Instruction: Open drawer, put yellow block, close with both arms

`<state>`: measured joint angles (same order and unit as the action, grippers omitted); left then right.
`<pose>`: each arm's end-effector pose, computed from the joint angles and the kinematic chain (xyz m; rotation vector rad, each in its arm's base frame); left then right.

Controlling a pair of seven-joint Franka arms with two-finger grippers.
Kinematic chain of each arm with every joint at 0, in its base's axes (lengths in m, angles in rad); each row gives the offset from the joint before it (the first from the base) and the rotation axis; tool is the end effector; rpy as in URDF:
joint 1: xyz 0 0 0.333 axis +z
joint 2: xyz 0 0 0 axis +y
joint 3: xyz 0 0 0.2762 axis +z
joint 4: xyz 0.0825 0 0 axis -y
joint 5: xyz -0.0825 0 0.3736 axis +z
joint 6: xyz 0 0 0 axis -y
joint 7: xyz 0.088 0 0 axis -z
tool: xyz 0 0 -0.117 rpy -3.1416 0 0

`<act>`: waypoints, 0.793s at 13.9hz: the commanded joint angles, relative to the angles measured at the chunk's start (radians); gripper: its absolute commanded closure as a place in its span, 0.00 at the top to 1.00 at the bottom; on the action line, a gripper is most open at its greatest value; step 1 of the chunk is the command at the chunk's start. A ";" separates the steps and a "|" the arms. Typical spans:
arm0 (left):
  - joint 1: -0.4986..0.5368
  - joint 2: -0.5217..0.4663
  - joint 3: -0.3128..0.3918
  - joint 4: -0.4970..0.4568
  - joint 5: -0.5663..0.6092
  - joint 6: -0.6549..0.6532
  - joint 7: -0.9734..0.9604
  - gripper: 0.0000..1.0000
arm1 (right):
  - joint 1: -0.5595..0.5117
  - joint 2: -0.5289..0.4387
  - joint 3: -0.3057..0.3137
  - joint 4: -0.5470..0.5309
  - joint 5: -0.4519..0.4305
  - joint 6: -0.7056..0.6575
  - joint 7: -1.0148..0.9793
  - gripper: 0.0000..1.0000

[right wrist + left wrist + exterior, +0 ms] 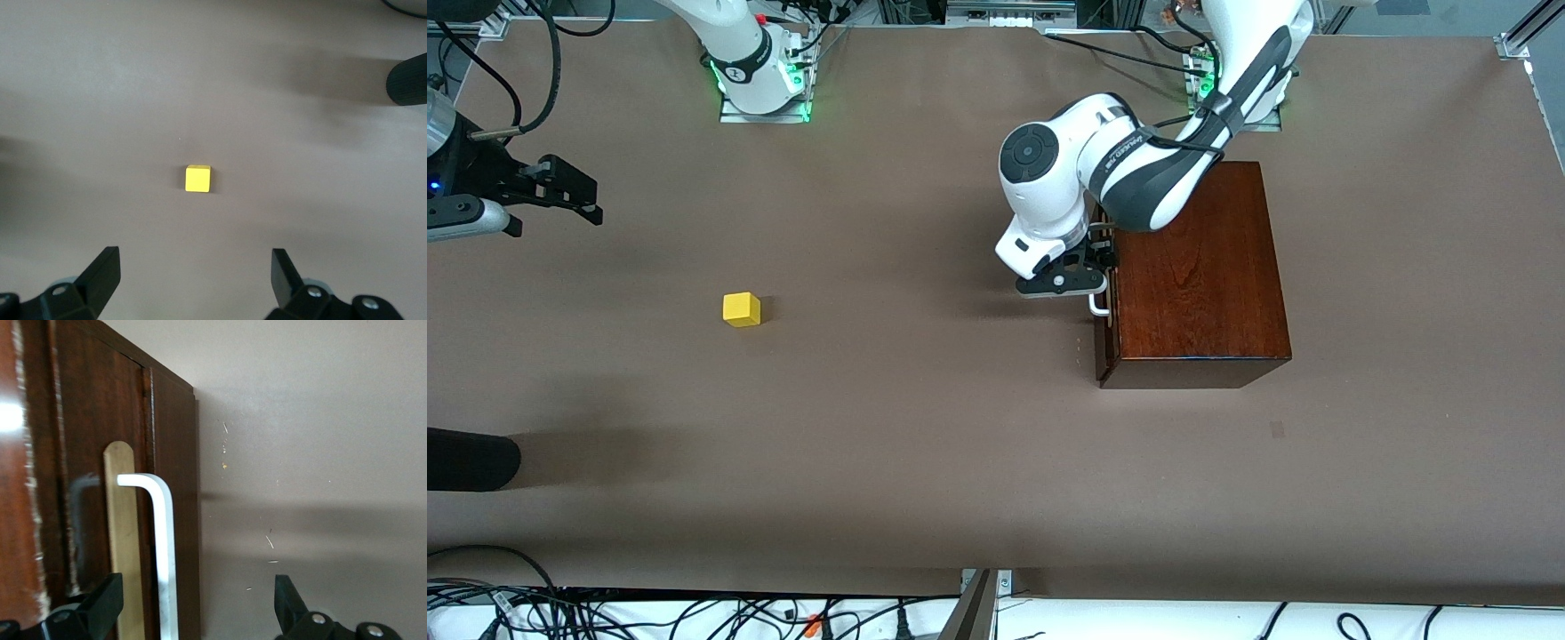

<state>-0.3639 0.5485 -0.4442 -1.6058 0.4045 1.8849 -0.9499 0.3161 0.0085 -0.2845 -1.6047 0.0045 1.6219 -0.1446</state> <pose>0.4772 -0.4146 0.2799 -2.8956 -0.0123 0.0348 0.5502 0.0184 0.5590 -3.1278 -0.2760 -0.0144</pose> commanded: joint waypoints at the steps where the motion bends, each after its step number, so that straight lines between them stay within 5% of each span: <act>1: 0.000 0.018 -0.007 -0.003 0.063 0.013 -0.020 1.00 | -0.003 0.004 -0.002 0.011 0.019 -0.011 -0.016 1.00; 11: -0.032 0.070 -0.007 0.007 0.149 0.011 -0.144 1.00 | 0.000 0.010 -0.002 0.017 0.012 0.004 -0.010 1.00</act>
<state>-0.3852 0.5962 -0.4479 -1.6058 0.5046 1.8900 -1.0453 0.3161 0.0086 -0.2845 -1.6047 0.0045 1.6250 -0.1447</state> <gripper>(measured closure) 0.000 0.000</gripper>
